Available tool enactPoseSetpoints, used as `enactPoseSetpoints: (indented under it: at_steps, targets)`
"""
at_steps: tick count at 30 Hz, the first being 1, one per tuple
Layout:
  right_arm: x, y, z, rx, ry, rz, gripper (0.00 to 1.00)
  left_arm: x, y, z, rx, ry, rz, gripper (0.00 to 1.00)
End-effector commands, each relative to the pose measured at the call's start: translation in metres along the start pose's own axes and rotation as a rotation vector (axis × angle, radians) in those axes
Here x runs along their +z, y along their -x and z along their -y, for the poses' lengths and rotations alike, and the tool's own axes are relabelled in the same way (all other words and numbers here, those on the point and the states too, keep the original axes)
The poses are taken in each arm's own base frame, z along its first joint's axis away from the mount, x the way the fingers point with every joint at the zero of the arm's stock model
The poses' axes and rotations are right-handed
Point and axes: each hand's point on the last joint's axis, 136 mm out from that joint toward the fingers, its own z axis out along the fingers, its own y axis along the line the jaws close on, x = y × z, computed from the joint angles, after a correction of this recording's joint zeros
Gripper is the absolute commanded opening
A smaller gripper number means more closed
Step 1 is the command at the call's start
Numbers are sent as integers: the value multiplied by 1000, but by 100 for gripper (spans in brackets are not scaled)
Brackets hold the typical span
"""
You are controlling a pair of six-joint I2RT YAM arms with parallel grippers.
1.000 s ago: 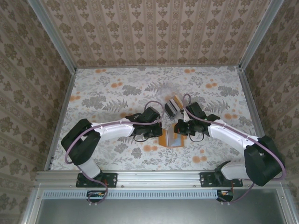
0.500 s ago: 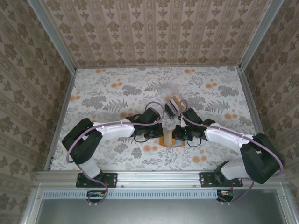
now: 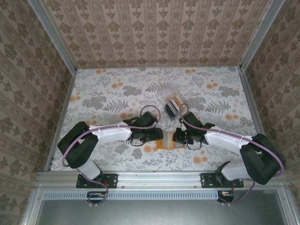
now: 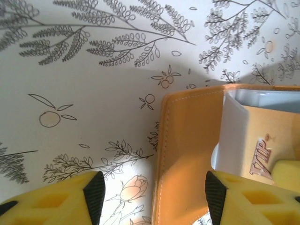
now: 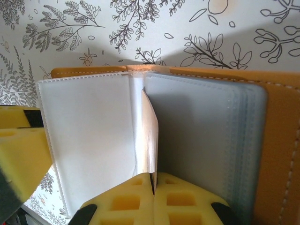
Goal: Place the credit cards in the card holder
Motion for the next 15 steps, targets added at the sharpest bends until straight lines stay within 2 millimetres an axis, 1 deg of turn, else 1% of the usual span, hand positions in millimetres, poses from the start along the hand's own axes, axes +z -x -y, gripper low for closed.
enactPoseSetpoints:
  at_steps: [1, 2, 4, 8, 11, 14, 15]
  targets:
    - [4, -5, 19, 26, -73, 3, 0, -11, 1, -6, -8, 32, 53, 71]
    - [4, -5, 19, 27, -74, 3, 0, -14, 3, -6, -10, 32, 67, 75]
    - [4, -5, 18, 27, -71, 4, 0, -16, 5, -3, -6, 16, 83, 78]
    - [3, -4, 16, 24, -66, 4, 0, -8, 3, 10, 28, -26, 47, 76]
    - [2, -4, 14, 24, -57, 3, 0, -1, 2, 18, 57, -28, 16, 71]
    - [1, -2, 9, 17, -36, 4, 0, 6, 0, 13, 54, 10, -7, 62]
    - [0, -2, 7, 15, -29, 6, 0, 9, 0, 11, 48, 21, -13, 57]
